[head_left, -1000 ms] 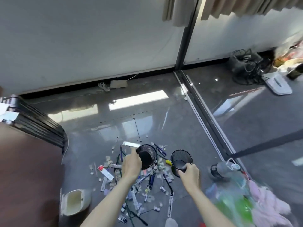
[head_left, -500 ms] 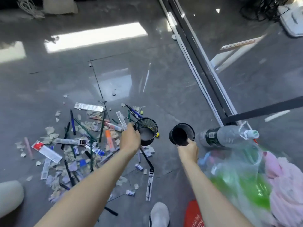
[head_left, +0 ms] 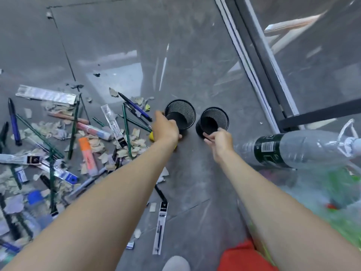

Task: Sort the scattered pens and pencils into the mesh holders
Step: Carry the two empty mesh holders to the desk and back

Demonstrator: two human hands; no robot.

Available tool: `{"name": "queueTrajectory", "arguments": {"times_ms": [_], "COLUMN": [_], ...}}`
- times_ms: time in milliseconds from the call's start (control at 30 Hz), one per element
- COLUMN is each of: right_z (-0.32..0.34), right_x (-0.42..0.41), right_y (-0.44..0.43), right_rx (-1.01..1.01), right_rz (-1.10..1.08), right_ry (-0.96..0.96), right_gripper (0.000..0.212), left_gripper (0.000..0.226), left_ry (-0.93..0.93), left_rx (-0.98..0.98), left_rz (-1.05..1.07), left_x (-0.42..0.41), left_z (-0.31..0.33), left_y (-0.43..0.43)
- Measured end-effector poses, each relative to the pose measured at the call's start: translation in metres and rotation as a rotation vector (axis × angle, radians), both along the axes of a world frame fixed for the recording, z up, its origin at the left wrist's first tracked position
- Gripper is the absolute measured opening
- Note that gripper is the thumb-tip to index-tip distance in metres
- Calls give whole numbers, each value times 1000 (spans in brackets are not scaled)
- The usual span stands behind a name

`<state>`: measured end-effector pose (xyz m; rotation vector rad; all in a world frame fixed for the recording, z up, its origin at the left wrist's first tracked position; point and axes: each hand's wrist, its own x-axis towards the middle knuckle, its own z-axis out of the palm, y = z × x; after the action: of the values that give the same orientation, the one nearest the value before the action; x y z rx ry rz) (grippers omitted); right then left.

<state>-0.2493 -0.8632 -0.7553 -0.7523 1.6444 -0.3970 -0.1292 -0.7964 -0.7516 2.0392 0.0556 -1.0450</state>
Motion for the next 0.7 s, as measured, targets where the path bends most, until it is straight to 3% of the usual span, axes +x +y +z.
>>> {"name": "queueTrajectory", "arguments": {"times_ms": [400,600,700], "right_z": [-11,-7,9], "right_x": [23,15,-2], "right_y": [-39,-24,3], "right_rx": [9,-136,-116], "right_rz": [-125,167,210], "right_ry": [-167,3,76], "right_gripper": [60,89,94], "left_gripper": [17,15,43], "left_ry": [41,134,201], "left_rx": [-13,-110,-58], "left_rz": [76,146,89], "left_x": [4,-5,-14], "left_z": [-37,-36,-18], "left_y": [-20,-20,5]}}
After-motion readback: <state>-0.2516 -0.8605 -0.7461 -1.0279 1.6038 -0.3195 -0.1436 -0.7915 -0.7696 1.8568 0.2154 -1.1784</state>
